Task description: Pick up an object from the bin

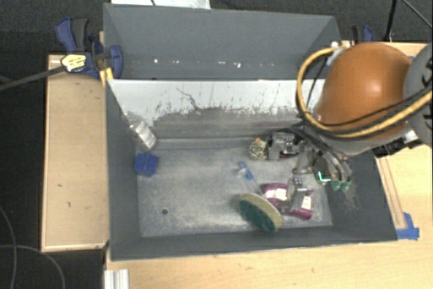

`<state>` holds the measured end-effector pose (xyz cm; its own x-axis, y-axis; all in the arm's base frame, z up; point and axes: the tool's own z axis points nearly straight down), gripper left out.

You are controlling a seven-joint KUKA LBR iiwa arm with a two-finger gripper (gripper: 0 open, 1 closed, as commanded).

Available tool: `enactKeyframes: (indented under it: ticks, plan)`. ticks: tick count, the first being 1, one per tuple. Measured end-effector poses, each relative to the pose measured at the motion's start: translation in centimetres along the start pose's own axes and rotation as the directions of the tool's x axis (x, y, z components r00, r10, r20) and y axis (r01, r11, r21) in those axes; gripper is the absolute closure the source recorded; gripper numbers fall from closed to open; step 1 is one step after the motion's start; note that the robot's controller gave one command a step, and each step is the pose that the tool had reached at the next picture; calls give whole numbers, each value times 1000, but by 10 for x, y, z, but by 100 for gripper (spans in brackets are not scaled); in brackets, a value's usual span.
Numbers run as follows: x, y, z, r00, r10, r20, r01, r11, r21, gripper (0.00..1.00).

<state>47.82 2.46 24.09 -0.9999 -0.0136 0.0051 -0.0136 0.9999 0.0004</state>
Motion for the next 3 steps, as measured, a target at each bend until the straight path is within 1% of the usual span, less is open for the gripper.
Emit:
enactKeyframes:
  ticks: [1,2,3]
  plan:
    - [-3,-30,153,1000,22,-3,-22,1000,1,0]
    - [-37,-131,171,989,-147,9,146,989,4,0]
    - [-37,-127,170,989,-148,8,148,989,1,100]
